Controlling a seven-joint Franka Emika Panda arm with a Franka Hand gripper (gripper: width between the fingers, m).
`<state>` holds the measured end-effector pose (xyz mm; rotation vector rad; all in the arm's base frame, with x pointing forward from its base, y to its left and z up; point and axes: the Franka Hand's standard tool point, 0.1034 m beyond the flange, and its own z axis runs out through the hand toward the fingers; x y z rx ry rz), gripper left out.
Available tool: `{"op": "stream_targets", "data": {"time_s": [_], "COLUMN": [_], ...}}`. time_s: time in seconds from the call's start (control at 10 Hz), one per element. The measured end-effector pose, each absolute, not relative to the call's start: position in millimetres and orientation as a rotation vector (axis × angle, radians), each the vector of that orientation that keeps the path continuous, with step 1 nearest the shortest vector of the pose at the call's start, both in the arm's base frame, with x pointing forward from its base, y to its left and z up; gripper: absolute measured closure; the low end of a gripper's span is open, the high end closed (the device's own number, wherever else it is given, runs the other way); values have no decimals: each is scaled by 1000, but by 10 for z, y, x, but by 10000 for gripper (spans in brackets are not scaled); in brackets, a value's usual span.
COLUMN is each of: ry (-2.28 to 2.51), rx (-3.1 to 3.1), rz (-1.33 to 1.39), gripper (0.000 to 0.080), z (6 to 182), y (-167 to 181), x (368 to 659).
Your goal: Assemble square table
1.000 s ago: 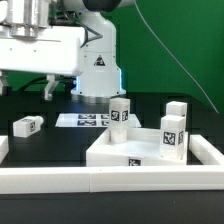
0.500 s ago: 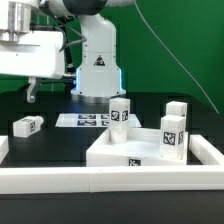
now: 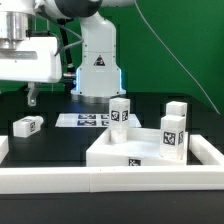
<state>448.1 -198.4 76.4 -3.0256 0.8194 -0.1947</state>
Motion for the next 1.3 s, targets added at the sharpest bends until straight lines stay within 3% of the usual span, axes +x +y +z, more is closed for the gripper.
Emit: {"op": "stream_targets", "data": {"time_s": [0.3,0.7,1.0,1.3], "ry": [812,776,779,765], "rx": [-3031,-3117,-3098,-2988], "rz": [-192,-182,-145,119], "gripper": [151,151,151,151], "z": [749,536,517,455], "y": [-1986,-2118,-2082,-2087], "x": [4463,4132,4146,4144]}}
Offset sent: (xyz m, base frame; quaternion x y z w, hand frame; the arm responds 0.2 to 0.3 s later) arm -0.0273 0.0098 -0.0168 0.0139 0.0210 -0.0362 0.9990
